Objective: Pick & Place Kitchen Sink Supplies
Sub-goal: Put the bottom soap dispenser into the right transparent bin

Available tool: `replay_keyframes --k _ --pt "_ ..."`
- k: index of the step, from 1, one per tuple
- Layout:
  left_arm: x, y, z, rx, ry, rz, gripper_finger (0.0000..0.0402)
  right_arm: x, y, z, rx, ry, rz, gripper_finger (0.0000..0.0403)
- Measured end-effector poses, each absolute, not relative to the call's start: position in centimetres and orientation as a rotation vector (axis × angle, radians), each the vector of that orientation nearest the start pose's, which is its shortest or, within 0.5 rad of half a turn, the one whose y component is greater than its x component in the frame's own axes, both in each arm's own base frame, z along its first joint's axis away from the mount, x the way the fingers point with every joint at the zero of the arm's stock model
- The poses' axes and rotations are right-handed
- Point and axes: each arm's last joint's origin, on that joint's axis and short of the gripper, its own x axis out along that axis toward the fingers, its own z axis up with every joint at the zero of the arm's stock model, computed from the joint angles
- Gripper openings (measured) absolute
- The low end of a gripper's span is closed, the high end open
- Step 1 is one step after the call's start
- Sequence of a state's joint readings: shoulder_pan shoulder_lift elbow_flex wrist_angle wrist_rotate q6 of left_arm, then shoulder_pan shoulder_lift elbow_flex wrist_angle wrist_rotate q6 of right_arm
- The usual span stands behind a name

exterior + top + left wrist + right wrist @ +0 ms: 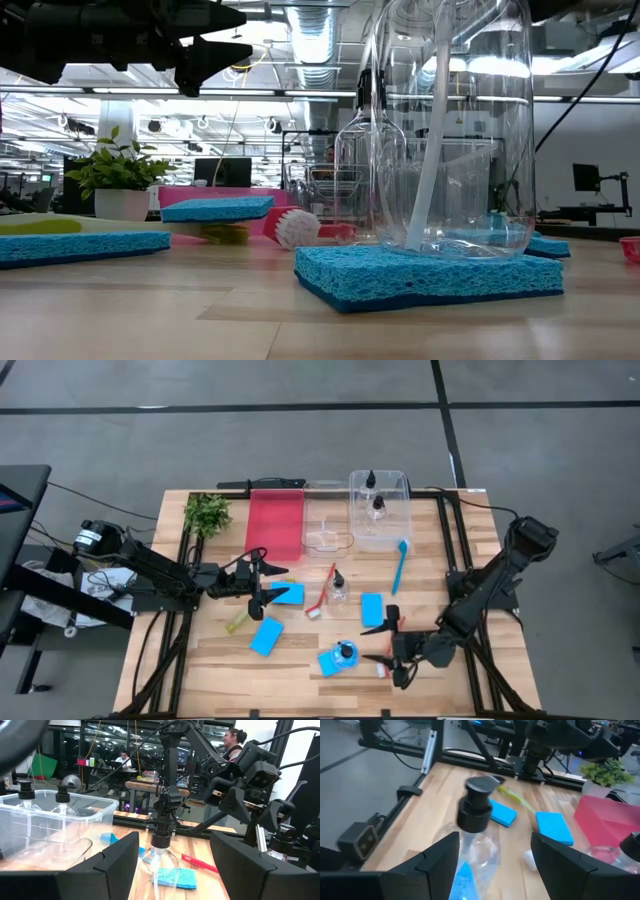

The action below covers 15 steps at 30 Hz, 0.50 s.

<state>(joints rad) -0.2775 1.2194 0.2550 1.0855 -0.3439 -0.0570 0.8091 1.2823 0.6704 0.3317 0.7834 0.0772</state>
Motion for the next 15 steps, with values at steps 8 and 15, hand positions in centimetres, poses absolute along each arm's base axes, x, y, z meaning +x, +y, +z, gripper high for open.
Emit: replay_keyframes --k 8,15 --pt "20.75 -4.62 19.57 -0.093 -0.118 0.076 0.0248 20.47 17.16 24.14 -0.092 0.195 0.033 0.0241" --pt "20.75 -4.63 19.57 -0.093 -0.118 0.075 0.0248 20.74 16.99 24.12 -0.066 0.203 0.073 0.0241"
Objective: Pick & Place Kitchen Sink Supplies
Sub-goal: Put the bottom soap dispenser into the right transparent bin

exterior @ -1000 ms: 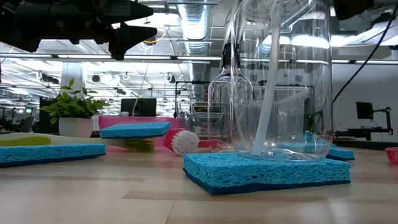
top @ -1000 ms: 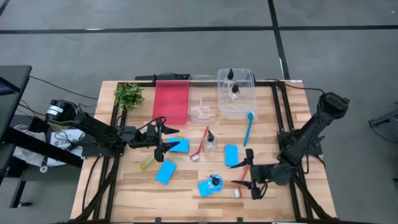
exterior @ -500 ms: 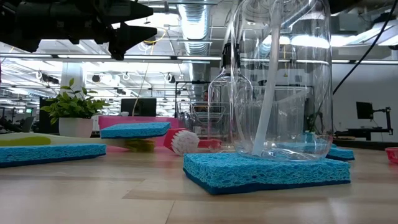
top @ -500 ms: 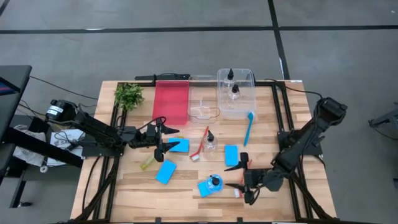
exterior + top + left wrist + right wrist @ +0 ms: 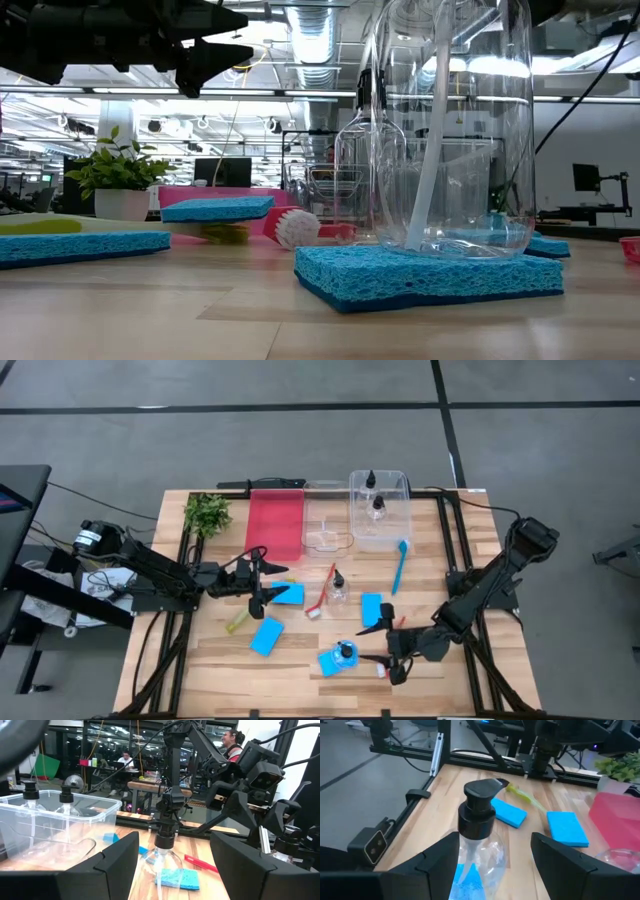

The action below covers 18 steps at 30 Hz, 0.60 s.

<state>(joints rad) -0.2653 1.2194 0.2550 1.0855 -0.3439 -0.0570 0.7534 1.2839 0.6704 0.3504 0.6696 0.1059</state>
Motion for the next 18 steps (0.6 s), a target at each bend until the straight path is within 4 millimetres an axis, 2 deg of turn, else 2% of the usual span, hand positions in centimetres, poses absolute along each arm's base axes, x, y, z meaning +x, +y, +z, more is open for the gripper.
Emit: replay_keyframes --k 18 --pt "20.7 -4.6 19.6 -0.093 -0.118 0.075 0.0248 23.0 16.5 23.5 -0.042 0.163 0.127 0.0241"
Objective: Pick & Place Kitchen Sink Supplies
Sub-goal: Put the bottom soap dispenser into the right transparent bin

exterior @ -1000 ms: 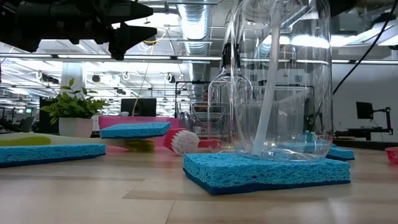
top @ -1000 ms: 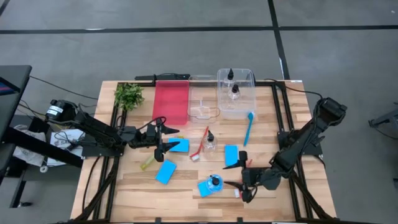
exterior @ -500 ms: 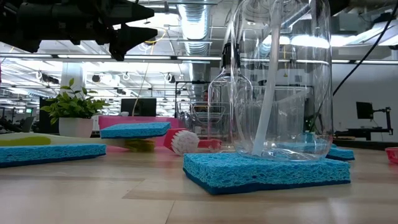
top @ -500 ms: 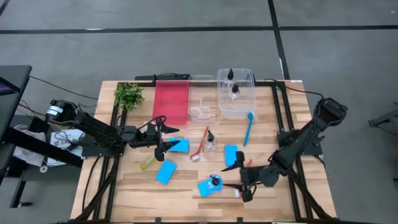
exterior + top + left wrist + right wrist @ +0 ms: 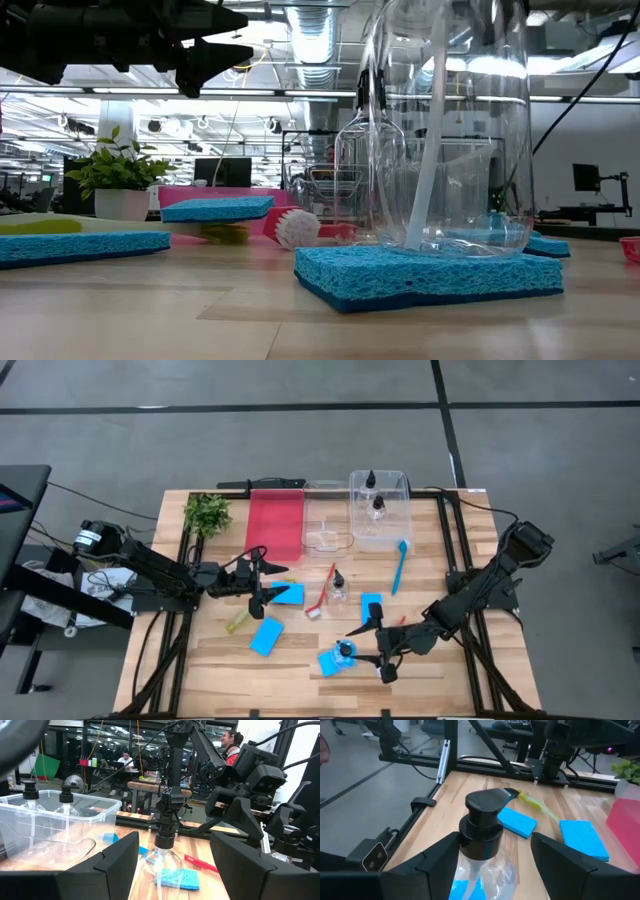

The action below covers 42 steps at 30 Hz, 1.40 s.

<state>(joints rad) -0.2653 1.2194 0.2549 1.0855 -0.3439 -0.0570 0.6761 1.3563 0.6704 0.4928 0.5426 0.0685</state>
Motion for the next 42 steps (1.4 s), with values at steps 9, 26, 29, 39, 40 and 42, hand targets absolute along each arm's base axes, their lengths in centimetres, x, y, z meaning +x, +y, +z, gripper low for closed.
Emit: replay_keyframes --k 9,26,29,39,40,42 --pt "20.7 -4.6 19.6 -0.093 -0.118 0.075 0.0248 23.0 16.5 23.6 -0.034 0.156 0.145 0.0241" --pt "20.7 -4.6 19.6 -0.093 -0.118 0.075 0.0248 23.1 16.5 24.0 -0.026 0.124 0.163 0.0241" --pt "20.7 -4.6 19.6 -0.093 -0.118 0.075 0.0248 23.3 16.5 24.0 -0.013 0.107 0.183 0.0241" --pt "20.7 -4.6 19.6 -0.093 -0.118 0.075 0.0248 24.8 16.2 22.9 -0.006 0.101 0.184 0.0241" --pt "20.7 -4.6 19.6 -0.093 -0.118 0.075 0.0248 24.9 16.2 22.9 -0.004 0.099 0.187 0.0241" --pt "20.7 -4.6 19.6 -0.093 -0.118 0.075 0.0248 25.1 16.2 23.2 -0.001 0.089 0.183 0.0241"
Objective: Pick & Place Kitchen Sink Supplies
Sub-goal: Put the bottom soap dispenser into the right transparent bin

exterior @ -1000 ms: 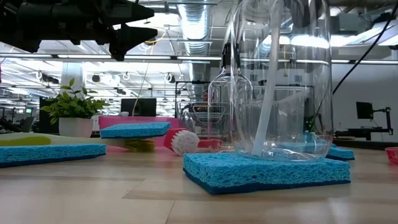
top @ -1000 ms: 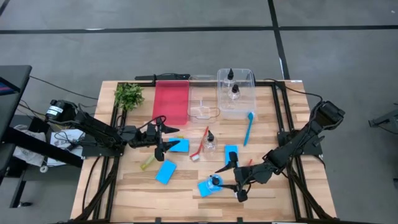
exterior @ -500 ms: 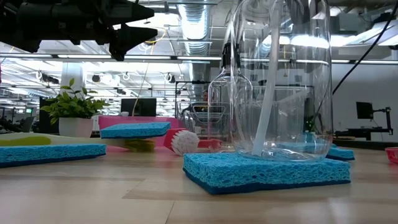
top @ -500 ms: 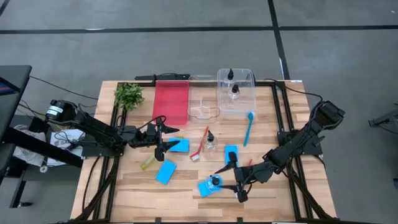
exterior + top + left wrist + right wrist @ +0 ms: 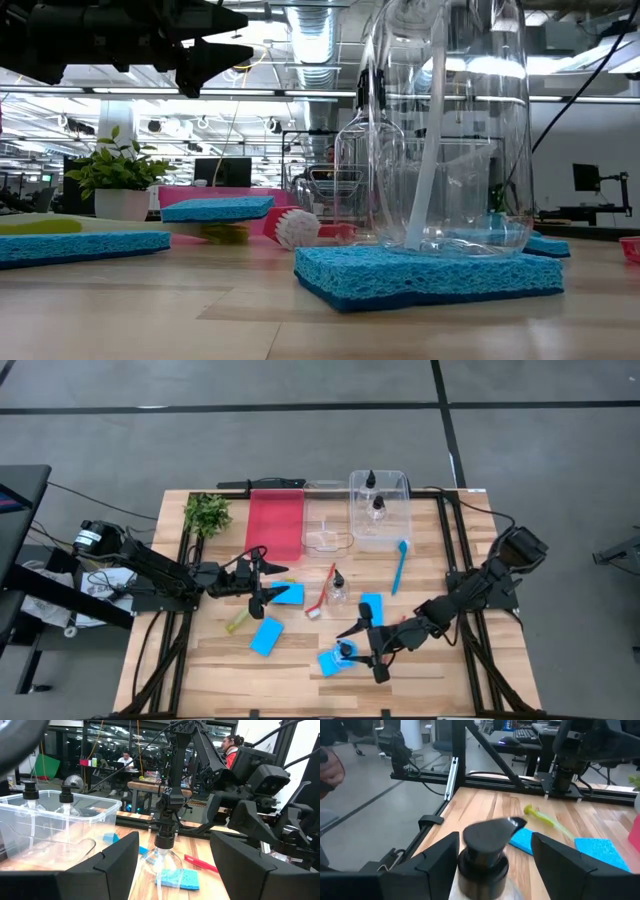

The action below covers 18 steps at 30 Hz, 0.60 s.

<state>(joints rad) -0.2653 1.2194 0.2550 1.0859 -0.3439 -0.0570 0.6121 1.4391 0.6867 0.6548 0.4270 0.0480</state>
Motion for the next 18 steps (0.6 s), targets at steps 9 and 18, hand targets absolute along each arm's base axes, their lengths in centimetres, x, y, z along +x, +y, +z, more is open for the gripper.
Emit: replay_keyframes --k 9,18 --pt "20.75 -4.63 19.58 -0.093 -0.118 0.075 0.0248 25.34 16.41 23.76 -0.016 0.075 0.191 0.0240" --pt "20.75 -4.63 19.57 -0.093 -0.118 0.075 0.0248 25.34 16.40 23.73 -0.019 0.077 0.190 0.0239"
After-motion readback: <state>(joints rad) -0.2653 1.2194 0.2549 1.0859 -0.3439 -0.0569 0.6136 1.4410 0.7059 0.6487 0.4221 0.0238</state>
